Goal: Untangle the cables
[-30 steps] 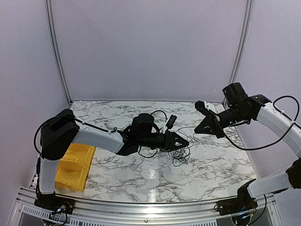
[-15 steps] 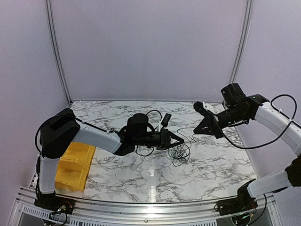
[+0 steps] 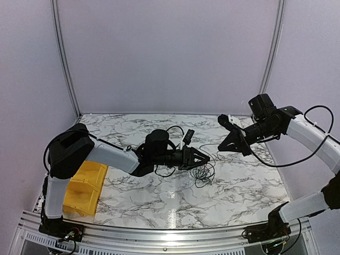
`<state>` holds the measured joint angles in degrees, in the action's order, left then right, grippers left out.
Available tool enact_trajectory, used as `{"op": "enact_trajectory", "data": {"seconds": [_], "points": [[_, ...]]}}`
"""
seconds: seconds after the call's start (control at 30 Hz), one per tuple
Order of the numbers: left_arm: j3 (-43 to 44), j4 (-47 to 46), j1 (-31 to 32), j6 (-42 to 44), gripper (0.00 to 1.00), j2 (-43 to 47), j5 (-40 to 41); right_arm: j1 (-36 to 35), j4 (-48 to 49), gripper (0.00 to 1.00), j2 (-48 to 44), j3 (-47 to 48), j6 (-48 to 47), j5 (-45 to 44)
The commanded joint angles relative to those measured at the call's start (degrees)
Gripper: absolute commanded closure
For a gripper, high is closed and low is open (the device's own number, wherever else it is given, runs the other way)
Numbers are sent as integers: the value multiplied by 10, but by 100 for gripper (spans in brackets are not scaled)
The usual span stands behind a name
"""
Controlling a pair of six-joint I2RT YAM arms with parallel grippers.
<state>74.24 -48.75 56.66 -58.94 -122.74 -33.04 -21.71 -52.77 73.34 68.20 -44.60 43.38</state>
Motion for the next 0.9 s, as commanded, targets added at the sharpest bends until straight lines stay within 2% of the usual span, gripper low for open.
{"op": "enact_trajectory", "data": {"seconds": [0.0,0.27,0.4,0.5,0.57,0.73,0.83,0.87], "points": [[23,-20,-1,2,71,-21,-8,-6,4,100,5,32,8,22],[34,-21,-2,4,87,-30,-18,-6,7,100,14,33,10,22],[30,-24,-1,5,89,-28,-19,-6,8,100,18,33,11,21],[24,-28,-1,6,99,-25,-18,-6,9,100,20,31,13,19],[9,-29,-4,7,100,-15,-8,-6,7,100,20,31,12,16],[-101,-28,-45,16,100,68,51,4,13,100,0,-1,-4,-46],[-178,-12,-88,37,100,151,88,43,16,100,-4,-24,-13,-71],[-214,44,-121,73,100,224,120,67,17,100,1,-34,-14,-87]]}}
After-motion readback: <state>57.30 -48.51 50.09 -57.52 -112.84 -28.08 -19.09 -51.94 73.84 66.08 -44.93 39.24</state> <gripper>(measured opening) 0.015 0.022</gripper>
